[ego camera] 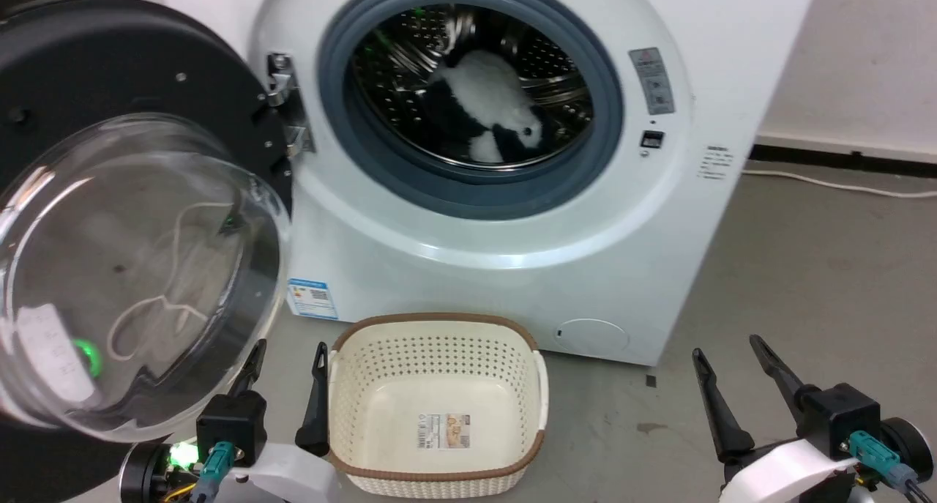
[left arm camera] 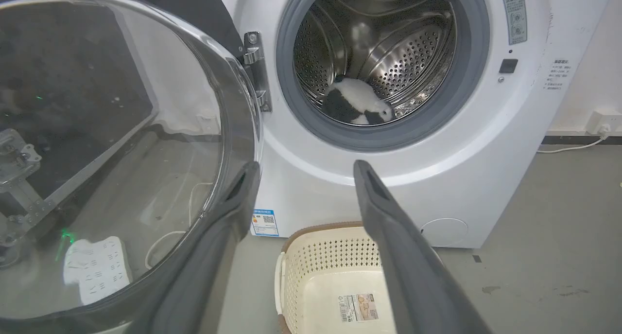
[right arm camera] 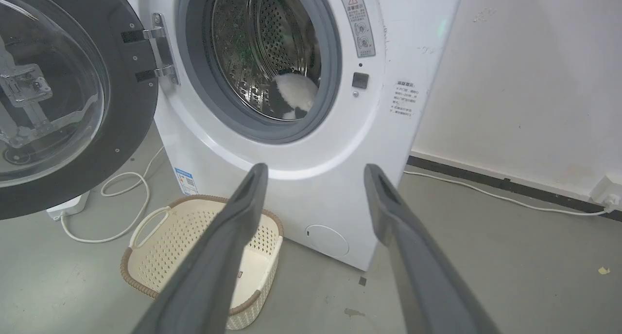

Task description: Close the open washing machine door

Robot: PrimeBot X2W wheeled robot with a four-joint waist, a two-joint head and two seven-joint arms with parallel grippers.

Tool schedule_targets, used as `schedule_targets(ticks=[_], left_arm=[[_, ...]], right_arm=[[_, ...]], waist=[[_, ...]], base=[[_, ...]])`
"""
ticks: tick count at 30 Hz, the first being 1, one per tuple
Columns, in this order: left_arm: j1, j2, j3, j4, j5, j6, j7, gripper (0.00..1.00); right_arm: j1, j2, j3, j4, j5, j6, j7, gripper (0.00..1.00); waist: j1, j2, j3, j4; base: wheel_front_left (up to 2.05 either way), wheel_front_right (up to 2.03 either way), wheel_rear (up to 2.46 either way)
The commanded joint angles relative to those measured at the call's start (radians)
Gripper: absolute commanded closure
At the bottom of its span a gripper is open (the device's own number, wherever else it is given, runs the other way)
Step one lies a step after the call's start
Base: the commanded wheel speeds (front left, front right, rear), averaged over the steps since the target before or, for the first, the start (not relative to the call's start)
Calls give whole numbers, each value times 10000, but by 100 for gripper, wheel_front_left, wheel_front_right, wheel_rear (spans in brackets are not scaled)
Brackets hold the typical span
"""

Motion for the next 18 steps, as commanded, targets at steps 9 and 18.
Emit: schedule_targets(ticks=[9,18], left_arm=[[225,115,-22,-301,-14,163,-284,0],[349,173,46,-501,-46,277,-451,0]], right_arm=[[-40,7,302,176,-2,2,-282,0],[-333,8,689,439,-12,3,-448,0]], waist=[[0,-1,57,614],[0,-1,130,995]], base=[[0,0,0],[0,0,0]])
